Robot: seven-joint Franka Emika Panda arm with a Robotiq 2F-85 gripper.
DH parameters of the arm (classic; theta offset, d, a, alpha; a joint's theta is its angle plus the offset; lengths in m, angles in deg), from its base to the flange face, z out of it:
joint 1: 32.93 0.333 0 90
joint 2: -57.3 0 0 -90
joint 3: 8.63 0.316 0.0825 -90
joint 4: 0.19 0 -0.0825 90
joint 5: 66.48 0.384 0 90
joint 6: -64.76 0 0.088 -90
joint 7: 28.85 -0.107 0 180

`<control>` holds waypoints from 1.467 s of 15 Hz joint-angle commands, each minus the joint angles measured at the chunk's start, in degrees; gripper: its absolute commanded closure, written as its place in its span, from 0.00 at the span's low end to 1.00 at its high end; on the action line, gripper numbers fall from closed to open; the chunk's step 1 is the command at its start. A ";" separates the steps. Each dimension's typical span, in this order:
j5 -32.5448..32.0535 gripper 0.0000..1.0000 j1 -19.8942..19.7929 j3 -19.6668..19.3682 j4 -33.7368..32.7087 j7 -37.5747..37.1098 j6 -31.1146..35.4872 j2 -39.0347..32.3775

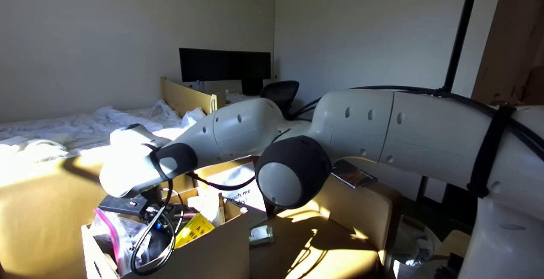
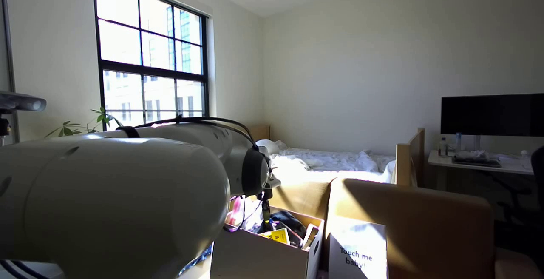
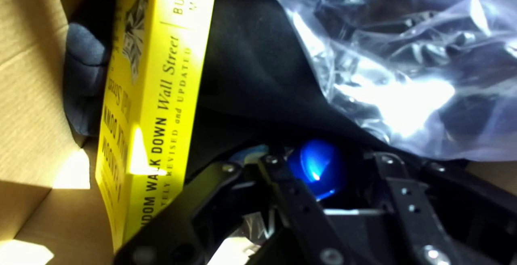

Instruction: Remove the water bottle from the box and put it on the armrest

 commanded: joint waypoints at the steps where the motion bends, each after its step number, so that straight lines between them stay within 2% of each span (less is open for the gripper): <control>1: 1.54 0.85 -0.29 0.69 -1.47 2.21 -0.39 0.00; 3: 0.95 0.85 0.05 0.01 -3.15 1.81 -1.67 0.02; 7: -0.73 0.85 1.06 -2.20 -10.58 1.57 -10.43 0.81; 8: -1.54 0.85 1.63 -3.19 -6.88 1.41 -10.80 4.67; 14: -5.32 0.85 3.08 -7.34 -8.35 2.18 -22.45 12.78; 18: -7.10 0.85 2.11 -8.38 -8.31 7.17 -23.80 14.70; 19: -7.24 0.56 1.69 -8.51 -8.22 8.57 -23.47 14.51; 20: -6.82 0.34 0.75 -8.11 -8.22 10.48 -22.33 13.81; 21: -6.78 0.31 -0.04 -8.22 -7.53 11.78 -23.41 13.87; 22: -5.40 0.31 -1.93 -7.04 -7.60 13.51 -20.35 13.12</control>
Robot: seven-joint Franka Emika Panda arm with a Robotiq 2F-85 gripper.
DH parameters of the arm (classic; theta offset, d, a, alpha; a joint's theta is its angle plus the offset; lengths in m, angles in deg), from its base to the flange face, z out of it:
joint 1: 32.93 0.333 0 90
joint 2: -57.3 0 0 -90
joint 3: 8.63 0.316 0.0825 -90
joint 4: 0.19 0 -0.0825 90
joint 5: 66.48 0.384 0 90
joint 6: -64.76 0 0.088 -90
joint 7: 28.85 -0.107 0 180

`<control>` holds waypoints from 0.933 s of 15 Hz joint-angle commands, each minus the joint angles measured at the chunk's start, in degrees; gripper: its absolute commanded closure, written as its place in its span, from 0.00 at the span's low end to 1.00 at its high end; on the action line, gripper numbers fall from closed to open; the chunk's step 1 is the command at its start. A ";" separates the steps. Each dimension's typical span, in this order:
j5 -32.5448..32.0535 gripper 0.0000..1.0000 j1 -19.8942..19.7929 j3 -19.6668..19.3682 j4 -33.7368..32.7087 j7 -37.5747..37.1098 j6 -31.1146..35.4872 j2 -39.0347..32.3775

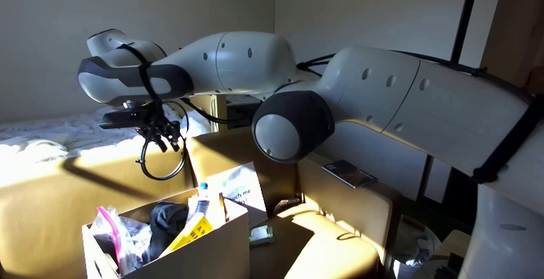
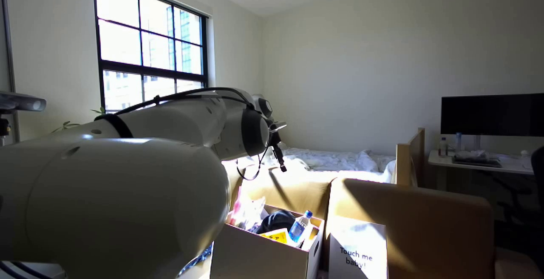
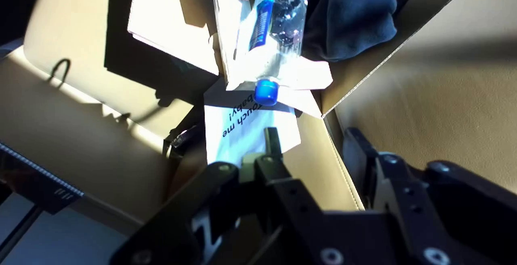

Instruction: Remove the water bottle from the box and put it on the armrest

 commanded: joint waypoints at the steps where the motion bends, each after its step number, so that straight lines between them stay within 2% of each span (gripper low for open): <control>1: 1.53 0.25 -4.58 1.71 0.22 5.56 4.03 -1.74; 3: 2.35 0.12 -7.57 2.14 0.36 6.36 6.44 -1.73; 5: 5.55 0.02 -11.21 4.52 0.37 7.63 10.28 -1.41; 10: 13.80 0.00 -17.94 10.69 1.65 16.82 11.17 -2.50; 12: 17.19 0.00 -19.82 13.07 2.53 18.66 10.22 -3.15; 13: 18.28 0.00 -20.63 14.60 -0.78 18.65 7.68 -5.61; 14: 19.66 0.00 -21.23 15.67 -0.52 18.25 6.66 -6.17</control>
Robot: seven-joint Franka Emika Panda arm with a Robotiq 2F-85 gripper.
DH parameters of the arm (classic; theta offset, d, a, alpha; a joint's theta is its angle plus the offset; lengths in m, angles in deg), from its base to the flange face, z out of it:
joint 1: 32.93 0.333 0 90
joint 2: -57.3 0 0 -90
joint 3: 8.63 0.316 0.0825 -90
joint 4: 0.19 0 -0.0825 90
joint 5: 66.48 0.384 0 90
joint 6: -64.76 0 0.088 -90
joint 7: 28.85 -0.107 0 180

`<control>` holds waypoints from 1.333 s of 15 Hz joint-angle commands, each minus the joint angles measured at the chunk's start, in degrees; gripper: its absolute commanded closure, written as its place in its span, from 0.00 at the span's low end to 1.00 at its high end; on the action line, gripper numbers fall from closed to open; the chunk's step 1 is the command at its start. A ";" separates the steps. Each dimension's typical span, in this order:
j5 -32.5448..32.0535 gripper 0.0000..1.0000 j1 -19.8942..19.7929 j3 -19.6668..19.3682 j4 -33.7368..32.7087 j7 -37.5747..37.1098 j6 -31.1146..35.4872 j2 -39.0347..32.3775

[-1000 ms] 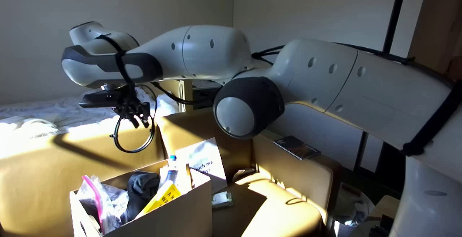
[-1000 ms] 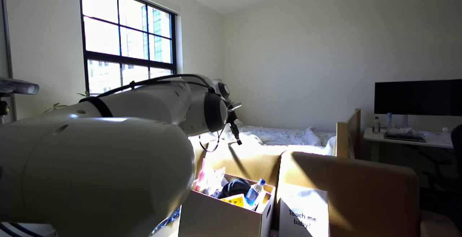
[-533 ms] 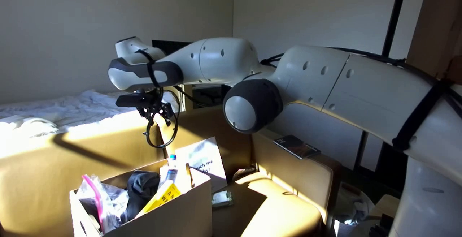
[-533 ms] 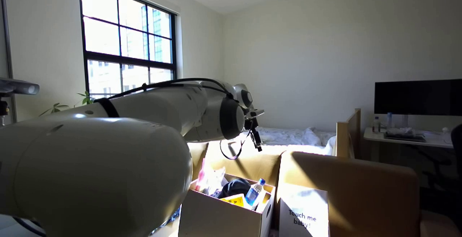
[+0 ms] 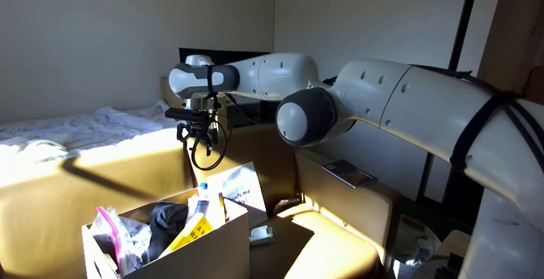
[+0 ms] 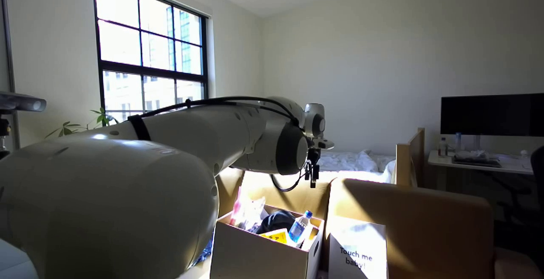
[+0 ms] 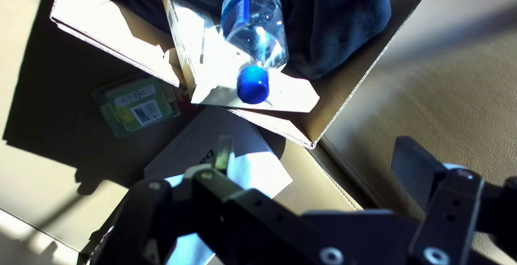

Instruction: Remove the water bottle from the box and put it on the armrest

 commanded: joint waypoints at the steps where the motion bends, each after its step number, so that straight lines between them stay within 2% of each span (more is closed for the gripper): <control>1: 5.09 0.00 -2.53 4.67 -0.33 1.21 -3.84 -2.48; 5: 5.55 0.00 -2.27 4.40 -0.98 -5.50 -7.38 -6.57; 6: 6.47 0.00 -2.17 3.83 1.13 -6.43 -6.31 -6.45; 7: 5.99 0.00 -2.16 4.72 -2.22 -7.84 -9.03 -9.22; 8: 5.79 0.00 -1.94 4.43 -1.77 -9.50 -8.56 -9.93; 10: 5.24 0.00 -1.13 2.05 2.28 -13.63 -2.93 -9.07; 13: 3.79 0.00 0.13 -0.73 0.95 -19.98 4.21 -10.32; 16: 0.81 0.00 1.19 -3.99 -1.09 -24.23 5.53 -10.31; 20: 0.74 0.00 0.70 -3.94 0.13 -25.58 8.50 -10.17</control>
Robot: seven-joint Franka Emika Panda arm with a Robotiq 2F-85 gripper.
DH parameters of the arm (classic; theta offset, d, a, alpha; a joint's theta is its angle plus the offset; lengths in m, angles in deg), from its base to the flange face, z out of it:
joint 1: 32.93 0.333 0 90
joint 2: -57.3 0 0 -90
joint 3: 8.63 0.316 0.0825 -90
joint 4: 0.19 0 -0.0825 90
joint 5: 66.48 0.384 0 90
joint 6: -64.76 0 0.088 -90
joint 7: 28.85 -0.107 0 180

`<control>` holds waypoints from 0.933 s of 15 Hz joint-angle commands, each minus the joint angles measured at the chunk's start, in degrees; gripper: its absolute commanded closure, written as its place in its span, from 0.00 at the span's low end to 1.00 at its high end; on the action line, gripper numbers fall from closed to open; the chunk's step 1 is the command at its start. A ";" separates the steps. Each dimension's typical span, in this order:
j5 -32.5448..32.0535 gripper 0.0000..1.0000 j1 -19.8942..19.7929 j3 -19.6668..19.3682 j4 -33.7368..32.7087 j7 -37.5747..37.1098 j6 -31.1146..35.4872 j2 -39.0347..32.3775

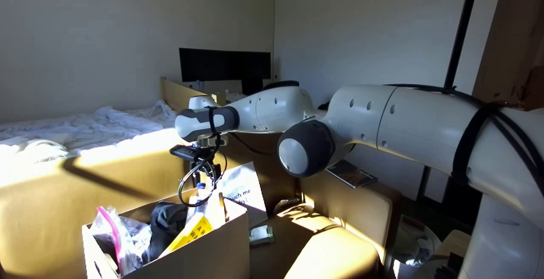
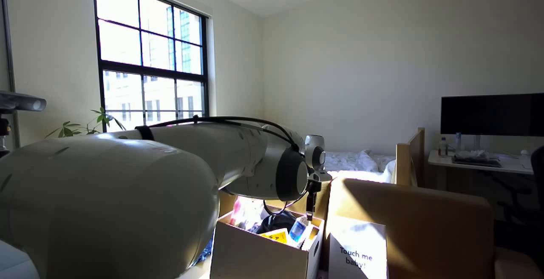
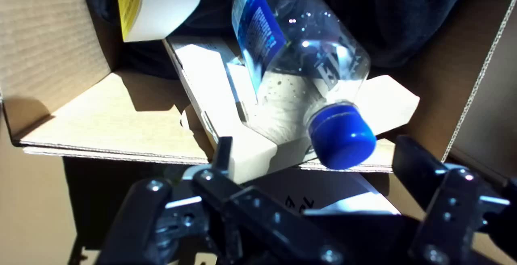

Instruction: Remove the water bottle from the box and put it on the armrest

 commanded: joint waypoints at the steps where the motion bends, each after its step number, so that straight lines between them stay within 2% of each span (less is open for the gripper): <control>1: -0.25 0.19 -0.34 0.19 1.03 -2.59 4.98 0.00; 4: -0.57 0.40 -0.32 0.04 1.36 -2.02 8.89 -0.11; 10: -0.54 0.80 -0.35 0.33 0.86 -0.19 10.41 -0.17; 11: -0.56 0.54 -0.33 0.33 0.90 -0.01 10.79 -0.17; 12: -0.55 0.39 -0.32 0.40 0.95 0.35 11.07 -0.17; 14: -0.50 0.33 -0.32 0.62 1.14 1.55 11.68 -0.17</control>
